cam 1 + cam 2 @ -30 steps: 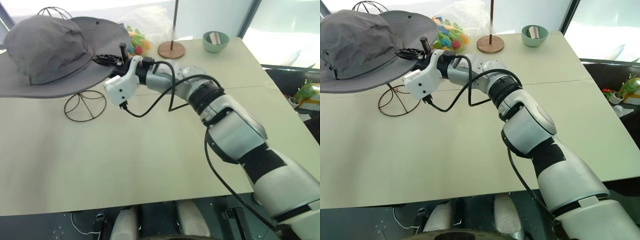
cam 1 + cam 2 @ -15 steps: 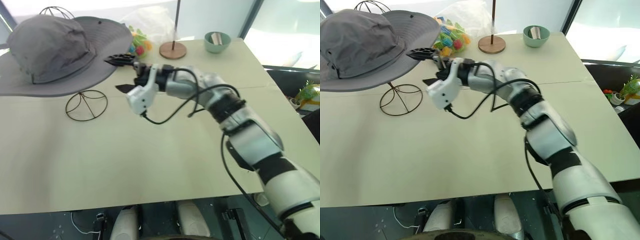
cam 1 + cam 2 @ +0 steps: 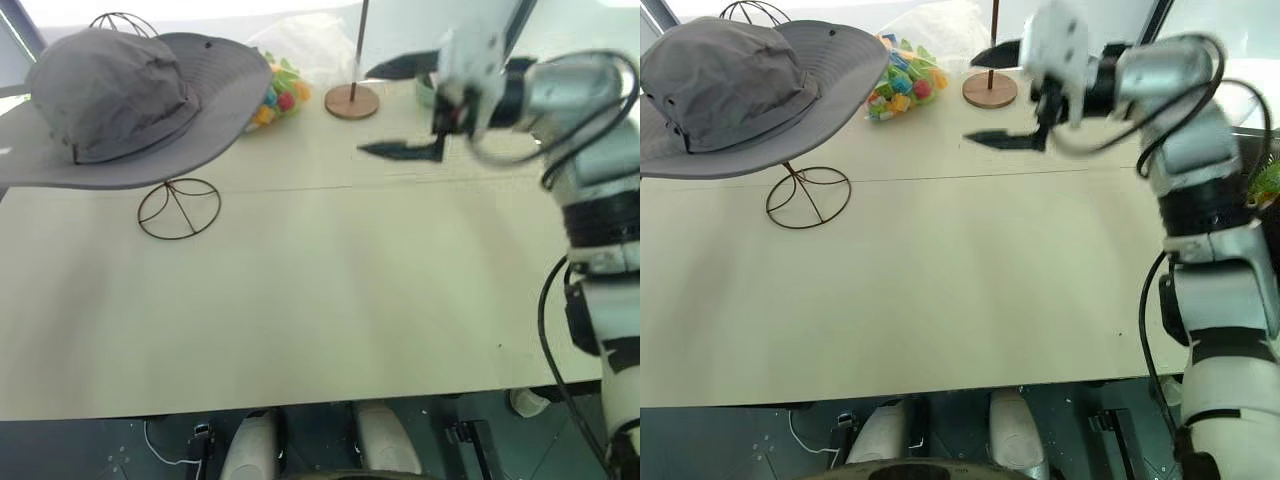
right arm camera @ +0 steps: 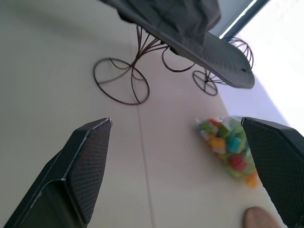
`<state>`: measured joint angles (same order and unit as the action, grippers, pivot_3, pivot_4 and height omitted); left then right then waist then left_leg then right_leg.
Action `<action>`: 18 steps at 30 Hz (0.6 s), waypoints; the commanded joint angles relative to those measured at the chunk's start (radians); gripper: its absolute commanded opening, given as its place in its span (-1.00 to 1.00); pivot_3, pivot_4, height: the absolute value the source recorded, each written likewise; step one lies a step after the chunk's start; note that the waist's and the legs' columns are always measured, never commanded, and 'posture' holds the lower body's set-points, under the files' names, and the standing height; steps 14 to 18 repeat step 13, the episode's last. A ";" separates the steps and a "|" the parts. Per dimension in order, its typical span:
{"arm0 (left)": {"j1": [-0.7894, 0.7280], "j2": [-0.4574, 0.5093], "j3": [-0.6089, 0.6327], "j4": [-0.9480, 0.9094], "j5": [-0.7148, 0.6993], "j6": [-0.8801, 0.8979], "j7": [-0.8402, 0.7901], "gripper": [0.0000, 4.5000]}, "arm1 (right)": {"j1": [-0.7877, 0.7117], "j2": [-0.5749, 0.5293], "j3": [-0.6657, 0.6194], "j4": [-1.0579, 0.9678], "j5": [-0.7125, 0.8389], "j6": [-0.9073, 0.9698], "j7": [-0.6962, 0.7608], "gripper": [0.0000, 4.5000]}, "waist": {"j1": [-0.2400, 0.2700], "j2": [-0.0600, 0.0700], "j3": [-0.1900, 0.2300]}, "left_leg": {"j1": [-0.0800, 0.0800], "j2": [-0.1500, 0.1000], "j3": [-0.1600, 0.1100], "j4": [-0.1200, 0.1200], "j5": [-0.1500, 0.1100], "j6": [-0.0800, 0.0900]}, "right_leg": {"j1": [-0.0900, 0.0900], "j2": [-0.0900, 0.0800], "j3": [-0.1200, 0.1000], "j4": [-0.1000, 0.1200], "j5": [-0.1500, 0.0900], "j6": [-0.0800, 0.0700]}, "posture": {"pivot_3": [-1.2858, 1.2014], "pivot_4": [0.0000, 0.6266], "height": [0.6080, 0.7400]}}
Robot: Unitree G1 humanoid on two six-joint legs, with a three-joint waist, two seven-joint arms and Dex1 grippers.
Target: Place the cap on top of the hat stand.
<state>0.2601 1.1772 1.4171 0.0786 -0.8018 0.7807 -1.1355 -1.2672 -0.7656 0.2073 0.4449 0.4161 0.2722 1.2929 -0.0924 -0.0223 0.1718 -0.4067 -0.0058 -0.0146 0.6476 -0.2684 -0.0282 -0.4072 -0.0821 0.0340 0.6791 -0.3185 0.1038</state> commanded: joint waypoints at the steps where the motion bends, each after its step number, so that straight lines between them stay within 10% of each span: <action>1: 0.010 0.008 0.070 -0.016 0.016 0.009 -0.021 1.00 | -0.105 -0.029 -0.066 0.176 0.027 0.144 0.143 0.99 | 0.006 0.000 0.000 | 0.000 0.000 0.000 0.000 0.000 0.000 | 0.000 0.000 0.000 -0.001 0.000 0.000 | 0.03 -0.52 0.99; 18: 0.072 -0.074 0.117 -0.107 0.010 0.020 -0.023 1.00 | -0.237 -0.008 -0.142 0.366 -0.041 0.168 0.250 0.99 | 0.022 0.003 0.002 | -0.001 0.000 0.004 -0.002 0.000 0.000 | -0.002 -0.002 0.000 -0.005 0.001 -0.002 | 0.03 -0.52 0.99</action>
